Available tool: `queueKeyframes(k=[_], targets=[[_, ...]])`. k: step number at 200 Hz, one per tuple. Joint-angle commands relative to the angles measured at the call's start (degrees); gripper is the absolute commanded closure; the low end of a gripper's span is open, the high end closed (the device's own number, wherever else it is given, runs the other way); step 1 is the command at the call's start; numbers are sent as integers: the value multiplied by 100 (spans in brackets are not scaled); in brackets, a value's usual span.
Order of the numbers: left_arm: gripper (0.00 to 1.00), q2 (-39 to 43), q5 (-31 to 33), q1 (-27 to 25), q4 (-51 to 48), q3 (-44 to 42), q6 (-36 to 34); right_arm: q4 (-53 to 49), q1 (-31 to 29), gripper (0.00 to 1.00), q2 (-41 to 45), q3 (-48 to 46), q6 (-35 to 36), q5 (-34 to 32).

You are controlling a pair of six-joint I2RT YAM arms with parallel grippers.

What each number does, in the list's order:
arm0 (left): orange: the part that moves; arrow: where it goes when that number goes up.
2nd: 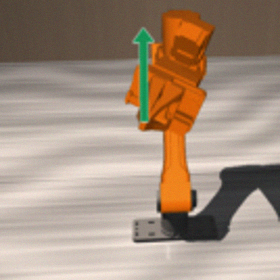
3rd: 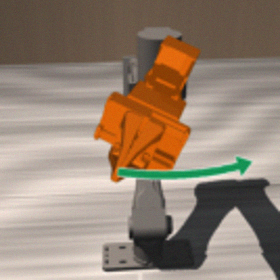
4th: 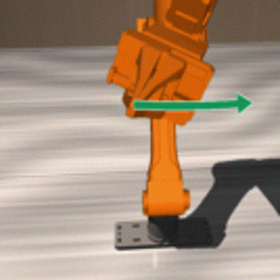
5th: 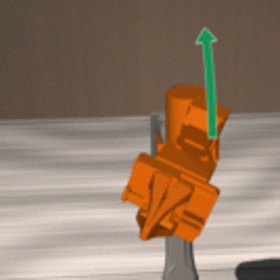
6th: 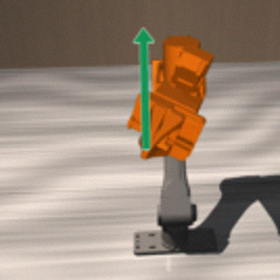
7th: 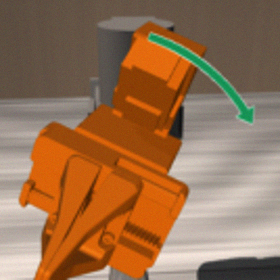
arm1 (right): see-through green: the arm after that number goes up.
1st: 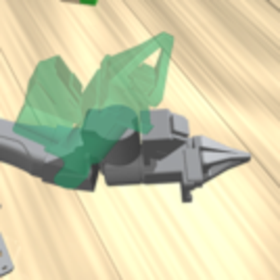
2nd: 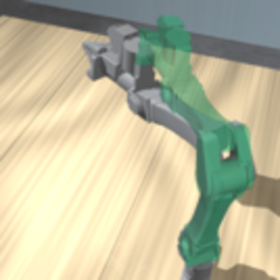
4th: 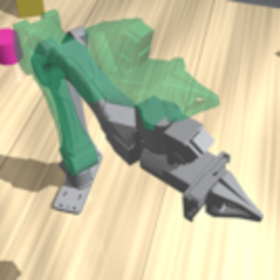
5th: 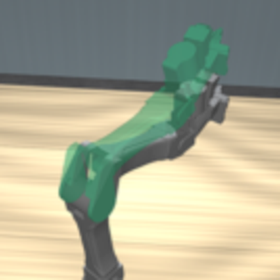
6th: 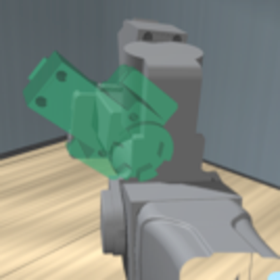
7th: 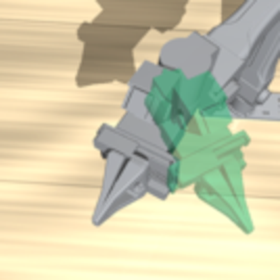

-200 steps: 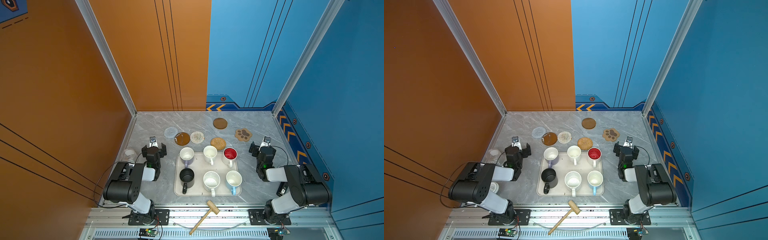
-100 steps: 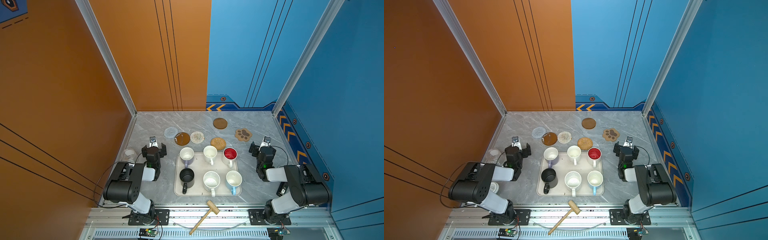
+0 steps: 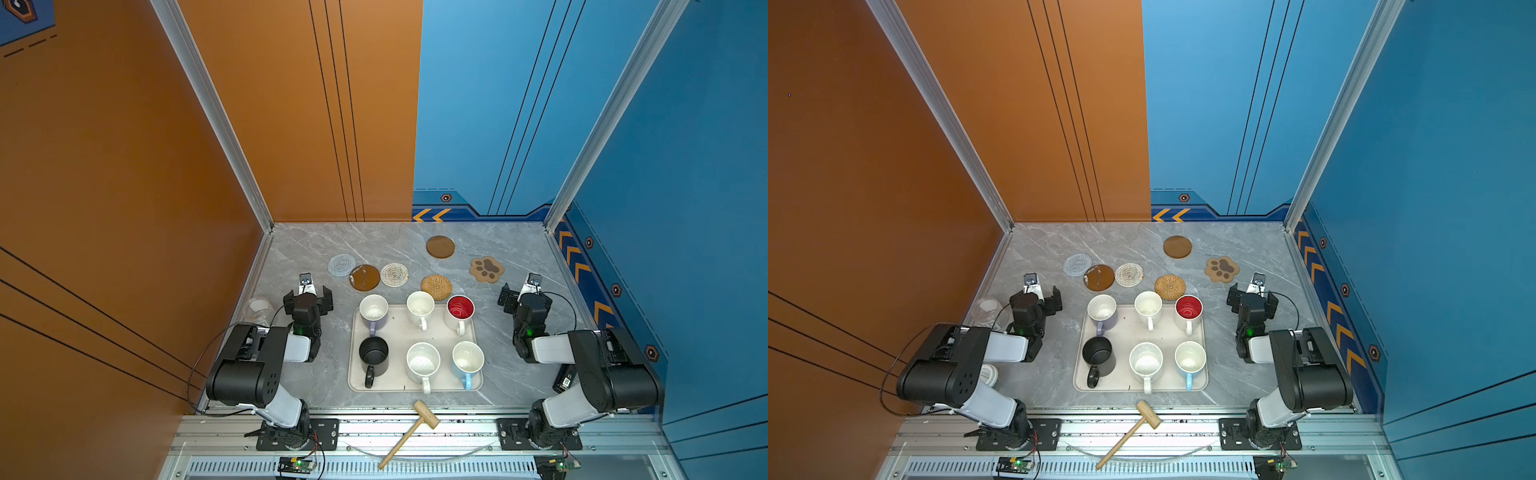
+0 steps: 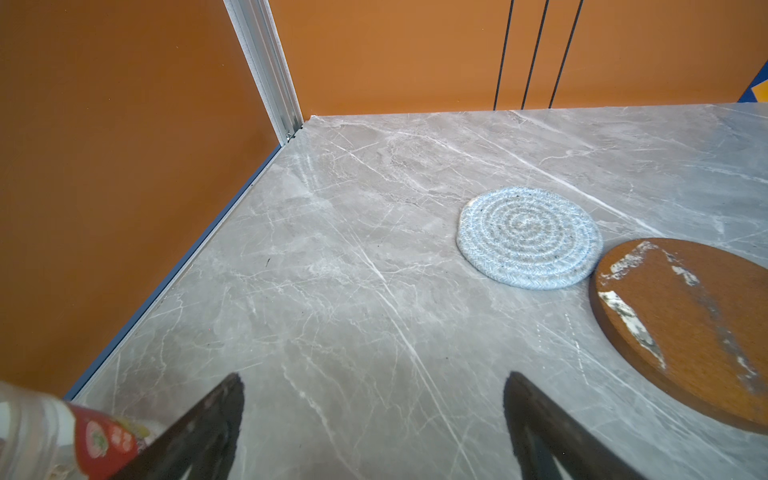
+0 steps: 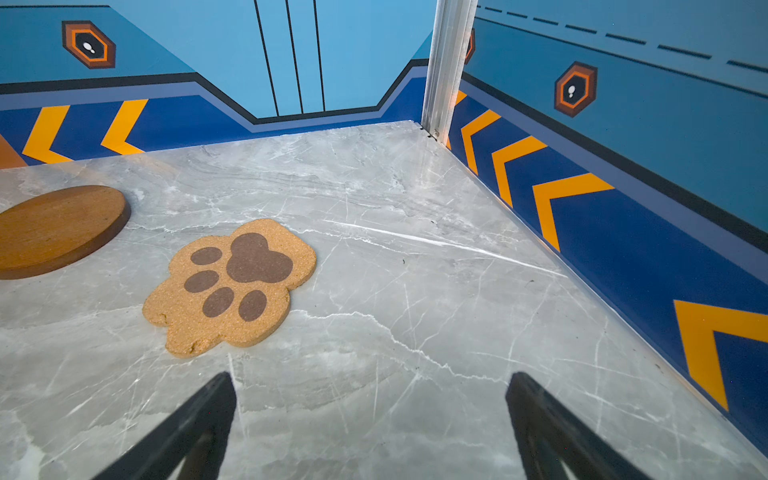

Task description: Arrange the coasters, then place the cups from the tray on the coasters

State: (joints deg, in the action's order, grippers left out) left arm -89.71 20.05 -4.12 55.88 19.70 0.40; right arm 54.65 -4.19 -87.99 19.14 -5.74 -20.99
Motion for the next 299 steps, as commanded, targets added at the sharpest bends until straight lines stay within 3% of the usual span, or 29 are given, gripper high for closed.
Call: queueKeyframes(k=[1,18,37,85,116,154,184,194,205,221,232,276,299], targets=[[2,-2,-334,78,-33,94,-3,-155,-21,0,99,80,11,-137],[1,144,-294,3,-79,80,-118,363,-92,0,23,-104,109,-229],[1,775,142,-79,-872,217,-63,537,-143,0,30,-199,156,-282],[1,2104,169,-375,-2146,745,-146,324,-161,0,45,-86,167,-297],[0,2390,34,-657,-3031,1369,-278,621,-249,0,44,-237,277,-324],[0,2559,104,-1095,-3528,1775,-539,-202,-123,0,132,137,211,-17],[1,2610,448,-1464,-3556,1891,-726,-278,-111,3,219,165,217,-10],[1,2629,536,-1557,-3544,1892,-737,-1022,-217,2,656,341,184,-469],[1,2634,544,-1623,-3547,1894,-719,-1801,-119,4,1243,513,39,-359],[1,2582,493,-1678,-3533,1895,-612,-1736,-97,2,1782,407,233,-394],[2,2511,478,-1703,-3538,1917,-512,-2293,-107,2,2158,552,238,-381],[2,2332,264,-1890,-3596,2170,-330,-4910,-324,0,3414,1475,-265,111],[2,2162,28,-1891,-4144,2619,-132,-6360,-435,0,3487,2393,-594,555]])
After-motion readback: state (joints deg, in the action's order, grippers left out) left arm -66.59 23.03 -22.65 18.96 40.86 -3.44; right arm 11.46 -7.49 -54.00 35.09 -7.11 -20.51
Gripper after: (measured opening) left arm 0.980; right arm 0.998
